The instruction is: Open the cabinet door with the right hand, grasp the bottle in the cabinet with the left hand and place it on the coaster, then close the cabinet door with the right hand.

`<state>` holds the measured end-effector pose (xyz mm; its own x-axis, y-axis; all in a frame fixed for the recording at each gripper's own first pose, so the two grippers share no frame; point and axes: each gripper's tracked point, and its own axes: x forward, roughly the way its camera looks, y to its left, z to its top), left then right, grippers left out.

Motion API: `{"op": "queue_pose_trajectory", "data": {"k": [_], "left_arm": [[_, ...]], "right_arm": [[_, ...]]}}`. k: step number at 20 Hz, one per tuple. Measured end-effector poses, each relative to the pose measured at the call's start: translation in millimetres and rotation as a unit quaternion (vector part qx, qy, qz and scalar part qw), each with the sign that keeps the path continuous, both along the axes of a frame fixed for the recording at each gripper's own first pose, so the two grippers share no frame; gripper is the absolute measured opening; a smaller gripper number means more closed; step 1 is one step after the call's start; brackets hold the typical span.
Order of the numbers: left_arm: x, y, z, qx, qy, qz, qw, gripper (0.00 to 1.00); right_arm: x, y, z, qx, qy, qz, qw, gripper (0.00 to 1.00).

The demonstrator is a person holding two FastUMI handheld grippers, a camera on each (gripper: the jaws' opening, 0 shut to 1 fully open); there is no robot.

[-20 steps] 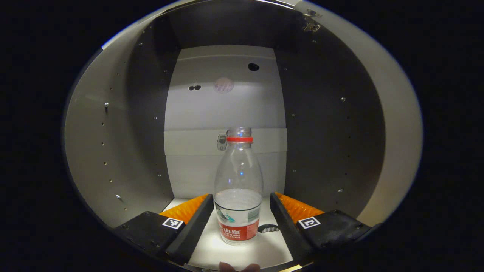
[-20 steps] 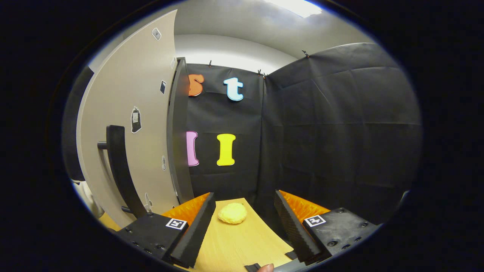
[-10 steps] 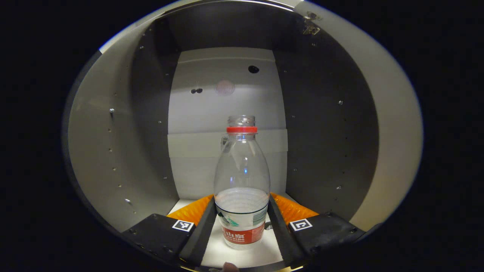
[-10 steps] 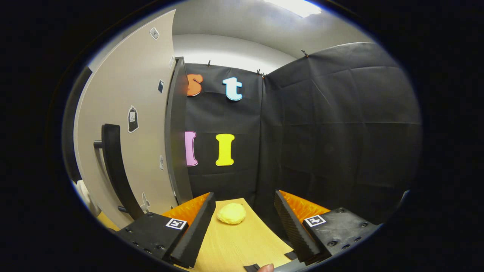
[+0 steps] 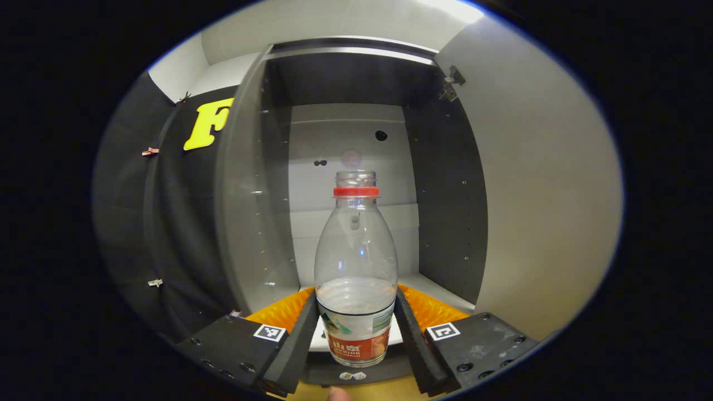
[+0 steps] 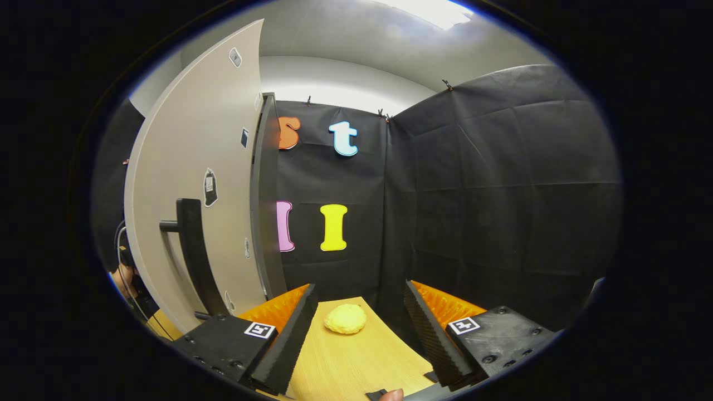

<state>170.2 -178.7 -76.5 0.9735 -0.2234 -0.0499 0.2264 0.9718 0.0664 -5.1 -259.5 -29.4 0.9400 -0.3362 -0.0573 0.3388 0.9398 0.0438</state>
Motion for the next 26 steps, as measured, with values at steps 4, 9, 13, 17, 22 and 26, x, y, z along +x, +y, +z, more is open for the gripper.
{"op": "queue_pose_trajectory", "data": {"k": [4,9,13,17,22,26], "left_arm": [[-44,29,-17,0.003,-0.002,0.001,1.0,0.77],[-97,65,-61,0.025,-0.001,0.001,1.0,0.76],[-133,85,-112,0.001,0.019,-0.004,1.0,0.77],[-160,103,-165,-0.019,0.03,-0.007,0.999,0.78],[-183,122,-231,0.016,0.029,-0.013,0.999,0.79],[-195,125,-279,0.003,0.054,-0.021,0.998,0.8]], "right_arm": [[-3,8,7,-0.011,-0.008,-0.001,1.0,0.96],[-13,8,12,-0.018,-0.009,-0.016,1.0,0.96],[-20,11,15,-0.012,-0.015,-0.027,0.999,0.96],[-26,19,19,-0.013,-0.018,-0.037,0.999,0.96],[-32,26,17,0.0,-0.015,-0.046,0.999,0.96],[-40,28,14,0.007,-0.009,-0.056,0.998,0.96]]}}
